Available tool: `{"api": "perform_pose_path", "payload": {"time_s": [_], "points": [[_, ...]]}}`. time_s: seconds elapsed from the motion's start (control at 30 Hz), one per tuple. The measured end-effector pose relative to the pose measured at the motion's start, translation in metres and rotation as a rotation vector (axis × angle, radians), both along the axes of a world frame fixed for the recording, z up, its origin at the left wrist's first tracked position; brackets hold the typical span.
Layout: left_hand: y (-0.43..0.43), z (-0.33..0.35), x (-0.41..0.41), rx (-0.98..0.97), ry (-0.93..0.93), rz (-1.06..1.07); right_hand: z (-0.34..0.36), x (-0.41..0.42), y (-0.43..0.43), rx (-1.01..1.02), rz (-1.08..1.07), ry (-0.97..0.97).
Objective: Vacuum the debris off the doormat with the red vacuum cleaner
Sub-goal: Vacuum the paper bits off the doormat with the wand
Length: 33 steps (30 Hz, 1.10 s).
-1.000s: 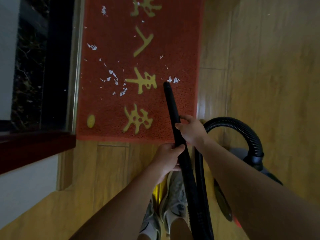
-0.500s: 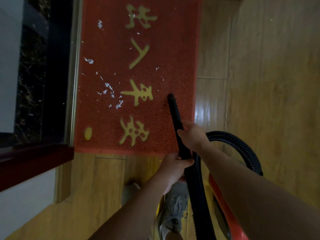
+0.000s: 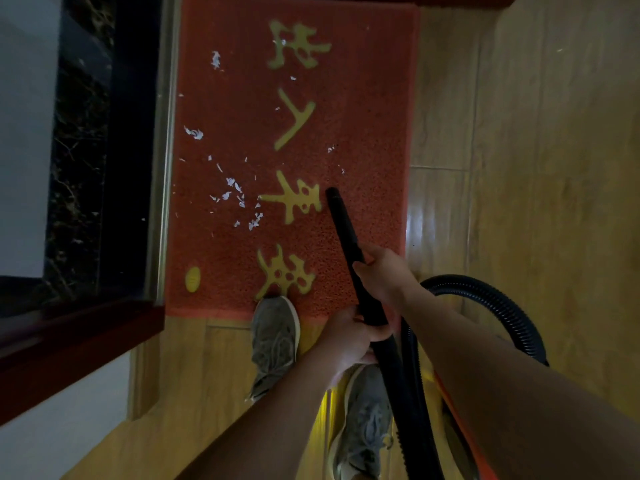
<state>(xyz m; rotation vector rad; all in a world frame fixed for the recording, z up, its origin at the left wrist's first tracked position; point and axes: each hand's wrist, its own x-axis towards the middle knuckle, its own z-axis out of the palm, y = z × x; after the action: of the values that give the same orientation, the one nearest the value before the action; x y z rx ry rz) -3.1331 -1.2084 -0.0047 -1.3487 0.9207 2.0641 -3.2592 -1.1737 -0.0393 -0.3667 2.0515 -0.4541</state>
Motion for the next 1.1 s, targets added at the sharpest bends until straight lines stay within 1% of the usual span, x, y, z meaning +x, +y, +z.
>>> {"api": "perform_pose_path", "payload": {"time_s": [0.2, 0.4, 0.6, 0.83, 1.0, 1.1], "points": [[-0.015, 0.001, 0.002, -0.011, 0.033, 0.011, 0.002, -0.002, -0.018, 0.014, 0.015, 0.016], [-0.009, 0.0, 0.003, -0.007, 0.06, -0.017, 0.004, 0.0, -0.01, 0.027, -0.002, 0.007], [0.0, 0.001, 0.006, 0.019, 0.055, -0.039, 0.0, 0.003, 0.002, 0.073, 0.035, 0.017], [-0.014, 0.004, 0.008, 0.057, 0.059, -0.033, -0.003, 0.009, -0.004, 0.057, 0.038, 0.014], [-0.02, 0.005, 0.003, 0.046, 0.065, -0.077, -0.003, 0.005, -0.009, 0.072, 0.018, 0.038], [-0.019, 0.004, -0.001, 0.045, 0.052, -0.064, -0.002, 0.002, -0.008, 0.074, 0.015, 0.058]]}}
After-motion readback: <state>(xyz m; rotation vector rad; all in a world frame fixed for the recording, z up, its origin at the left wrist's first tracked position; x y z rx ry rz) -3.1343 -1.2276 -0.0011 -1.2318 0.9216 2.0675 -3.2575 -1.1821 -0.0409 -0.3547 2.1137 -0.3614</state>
